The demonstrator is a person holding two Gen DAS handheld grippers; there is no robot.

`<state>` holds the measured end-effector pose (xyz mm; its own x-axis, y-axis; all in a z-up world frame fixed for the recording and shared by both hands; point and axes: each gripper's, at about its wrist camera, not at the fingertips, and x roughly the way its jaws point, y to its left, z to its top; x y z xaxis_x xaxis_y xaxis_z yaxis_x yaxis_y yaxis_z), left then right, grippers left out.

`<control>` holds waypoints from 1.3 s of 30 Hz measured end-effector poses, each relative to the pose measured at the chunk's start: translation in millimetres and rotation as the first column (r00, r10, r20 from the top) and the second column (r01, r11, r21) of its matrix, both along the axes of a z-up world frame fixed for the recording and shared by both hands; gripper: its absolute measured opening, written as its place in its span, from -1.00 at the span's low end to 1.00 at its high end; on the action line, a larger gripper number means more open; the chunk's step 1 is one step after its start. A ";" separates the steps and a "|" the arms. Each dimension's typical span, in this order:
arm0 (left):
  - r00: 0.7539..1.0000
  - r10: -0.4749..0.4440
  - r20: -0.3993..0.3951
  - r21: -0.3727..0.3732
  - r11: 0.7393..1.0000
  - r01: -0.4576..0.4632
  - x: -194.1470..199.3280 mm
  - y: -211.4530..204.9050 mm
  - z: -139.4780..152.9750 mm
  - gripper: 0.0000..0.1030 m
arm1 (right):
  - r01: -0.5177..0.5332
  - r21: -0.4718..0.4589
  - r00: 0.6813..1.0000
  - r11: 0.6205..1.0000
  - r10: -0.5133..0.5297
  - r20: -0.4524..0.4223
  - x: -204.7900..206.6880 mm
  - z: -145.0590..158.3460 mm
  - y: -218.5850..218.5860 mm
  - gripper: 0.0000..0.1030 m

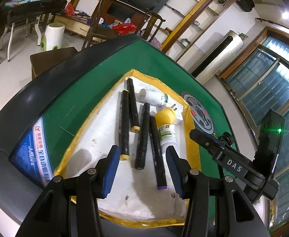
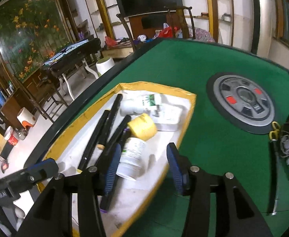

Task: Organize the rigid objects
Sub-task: 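Open both grippers to drop the marker and white bottle into the tray, then move the left gripper to the pile and grasp another black marker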

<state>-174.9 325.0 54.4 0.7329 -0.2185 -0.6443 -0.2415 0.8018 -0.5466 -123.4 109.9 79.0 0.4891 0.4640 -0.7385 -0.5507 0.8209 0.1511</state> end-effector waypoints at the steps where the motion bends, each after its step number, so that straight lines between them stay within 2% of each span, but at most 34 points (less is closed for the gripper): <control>1: 1.000 -0.002 -0.002 0.000 1.000 0.002 0.3 -3.5 0.7 0.07 | 0.002 0.000 1.000 1.000 -0.002 0.000 -0.9 -0.4 -4.2 -0.08; 2: 1.000 -0.002 -0.003 0.001 1.000 0.002 0.6 -5.8 1.1 0.11 | 0.004 0.001 1.000 1.000 -0.004 -0.001 -1.9 -0.8 -7.4 -0.08; 8: 1.000 0.007 -0.004 0.017 1.000 -0.007 -2.8 -14.4 8.4 0.12 | 0.020 0.015 1.000 1.000 -0.020 -0.005 -6.0 -3.3 -29.9 -0.08; 16: 0.990 0.134 0.040 0.007 0.991 -0.135 -25.8 5.8 27.1 0.12 | 0.068 0.051 0.998 0.996 -0.068 0.016 -9.4 -0.5 -70.8 -0.08; 21: 0.984 0.168 0.055 0.008 0.986 -0.168 -30.6 6.4 34.7 0.12 | 0.120 0.089 0.992 0.989 -0.123 0.026 -8.3 3.1 -106.1 -0.08; 29: 0.983 0.174 0.055 0.037 0.984 -0.176 -27.4 -11.2 43.5 0.12 | 0.223 0.143 0.971 0.964 -0.233 0.059 -5.9 8.0 -175.8 -0.07; 39: 0.981 0.183 0.057 0.106 0.976 -0.188 -20.6 -31.9 58.1 0.12 | 0.337 0.210 0.936 0.918 -0.350 0.025 12.2 -2.5 -251.5 -0.05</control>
<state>-195.5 293.1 112.5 0.7840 -0.0048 -0.6208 -0.3682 0.8015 -0.4712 -111.1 -141.6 76.5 0.6858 0.3937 -0.6122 -0.2533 0.9176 0.3064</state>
